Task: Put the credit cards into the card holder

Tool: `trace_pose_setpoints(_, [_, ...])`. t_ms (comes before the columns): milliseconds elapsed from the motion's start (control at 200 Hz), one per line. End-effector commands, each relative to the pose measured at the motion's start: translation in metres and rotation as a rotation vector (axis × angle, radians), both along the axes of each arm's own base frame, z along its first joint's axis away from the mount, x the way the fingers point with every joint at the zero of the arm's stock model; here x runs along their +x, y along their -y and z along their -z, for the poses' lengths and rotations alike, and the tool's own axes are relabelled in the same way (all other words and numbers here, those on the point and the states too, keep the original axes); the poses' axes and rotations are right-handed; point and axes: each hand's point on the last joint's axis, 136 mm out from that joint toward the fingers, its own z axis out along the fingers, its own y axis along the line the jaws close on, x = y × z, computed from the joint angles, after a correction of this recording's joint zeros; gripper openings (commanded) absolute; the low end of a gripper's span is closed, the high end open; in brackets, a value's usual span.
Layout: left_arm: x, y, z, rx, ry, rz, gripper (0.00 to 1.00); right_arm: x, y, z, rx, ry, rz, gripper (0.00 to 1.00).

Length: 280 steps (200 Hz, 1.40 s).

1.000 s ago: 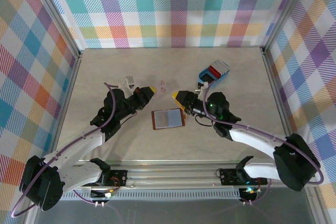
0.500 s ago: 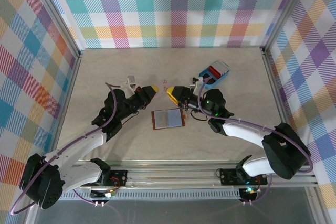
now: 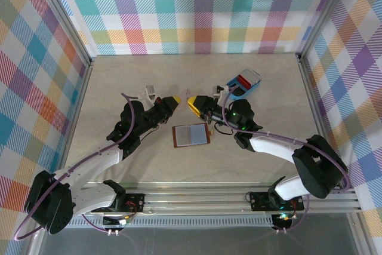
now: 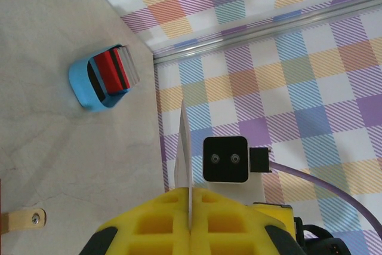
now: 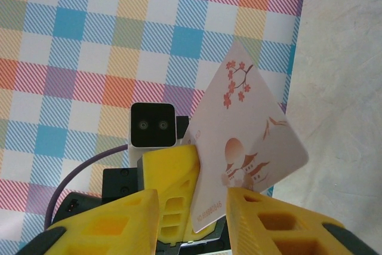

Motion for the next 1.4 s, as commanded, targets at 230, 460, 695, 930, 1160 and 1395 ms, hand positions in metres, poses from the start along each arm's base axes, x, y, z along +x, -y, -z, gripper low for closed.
trace_pose_setpoints(230, [-0.010,0.000,-0.026,-0.026,0.109,0.010,0.00,-0.008,0.001,-0.014,0.019,0.016,-0.018,0.39])
trace_pose_setpoints(460, [-0.011,0.002,-0.027,-0.028,0.118,0.020,0.00,-0.016,-0.004,-0.012,0.026,0.010,-0.074,0.42])
trace_pose_setpoints(695, [-0.014,-0.003,-0.029,-0.032,0.127,0.009,0.00,-0.019,-0.007,-0.012,0.041,0.009,-0.107,0.41])
trace_pose_setpoints(930, [-0.015,-0.006,-0.027,-0.028,0.131,0.000,0.00,-0.024,-0.008,-0.009,0.044,-0.016,-0.135,0.39])
trace_pose_setpoints(1160, [-0.015,-0.001,-0.027,-0.030,0.124,0.020,0.00,-0.021,-0.005,-0.012,0.042,0.010,-0.105,0.39])
trace_pose_setpoints(1395, [-0.015,0.004,-0.022,-0.038,0.096,0.048,0.00,-0.015,-0.010,-0.018,0.062,0.023,-0.104,0.29])
